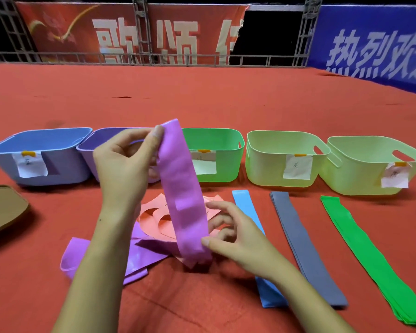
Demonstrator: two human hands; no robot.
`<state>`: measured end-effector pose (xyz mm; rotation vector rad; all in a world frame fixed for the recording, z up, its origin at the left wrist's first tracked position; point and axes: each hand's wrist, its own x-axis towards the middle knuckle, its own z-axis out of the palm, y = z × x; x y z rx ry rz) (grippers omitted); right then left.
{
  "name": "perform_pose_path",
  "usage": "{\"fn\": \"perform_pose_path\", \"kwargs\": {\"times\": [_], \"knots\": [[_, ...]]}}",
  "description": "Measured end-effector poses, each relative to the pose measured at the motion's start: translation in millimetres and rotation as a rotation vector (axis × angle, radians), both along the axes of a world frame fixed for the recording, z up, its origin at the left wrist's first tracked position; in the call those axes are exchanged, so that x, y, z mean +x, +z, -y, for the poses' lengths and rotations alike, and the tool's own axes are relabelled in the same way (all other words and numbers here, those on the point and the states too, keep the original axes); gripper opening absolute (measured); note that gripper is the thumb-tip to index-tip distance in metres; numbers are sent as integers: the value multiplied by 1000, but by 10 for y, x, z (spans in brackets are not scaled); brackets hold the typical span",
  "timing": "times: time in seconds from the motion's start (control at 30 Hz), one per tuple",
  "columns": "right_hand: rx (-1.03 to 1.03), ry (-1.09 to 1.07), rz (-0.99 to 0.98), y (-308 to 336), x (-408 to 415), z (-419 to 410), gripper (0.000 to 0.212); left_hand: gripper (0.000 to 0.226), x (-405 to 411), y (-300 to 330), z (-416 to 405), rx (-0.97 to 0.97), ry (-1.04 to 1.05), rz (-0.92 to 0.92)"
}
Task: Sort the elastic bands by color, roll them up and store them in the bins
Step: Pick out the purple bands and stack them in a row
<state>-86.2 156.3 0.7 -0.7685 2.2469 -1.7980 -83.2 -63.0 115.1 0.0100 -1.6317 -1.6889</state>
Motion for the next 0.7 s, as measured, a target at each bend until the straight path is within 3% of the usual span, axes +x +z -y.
{"fn": "perform_pose_path", "kwargs": {"times": [0.13,0.23,0.37,0.57,0.7], "knots": [[10,24,31,-6,14,25,41,11,11,9,90,-7,-9,10],[92,-53,-67,-7,33,59,36,10,24,4,72,-18,-44,16],[47,-181,-165,40,97,125,41,14,38,-2,-33,-39,-102,29],[-48,-293,-208,136,203,225,69,9,34,-38,-219,-91,-167,22],[-94,-412,-238,159,302,329,67,9,33,-54,-322,-99,-136,11]]}}
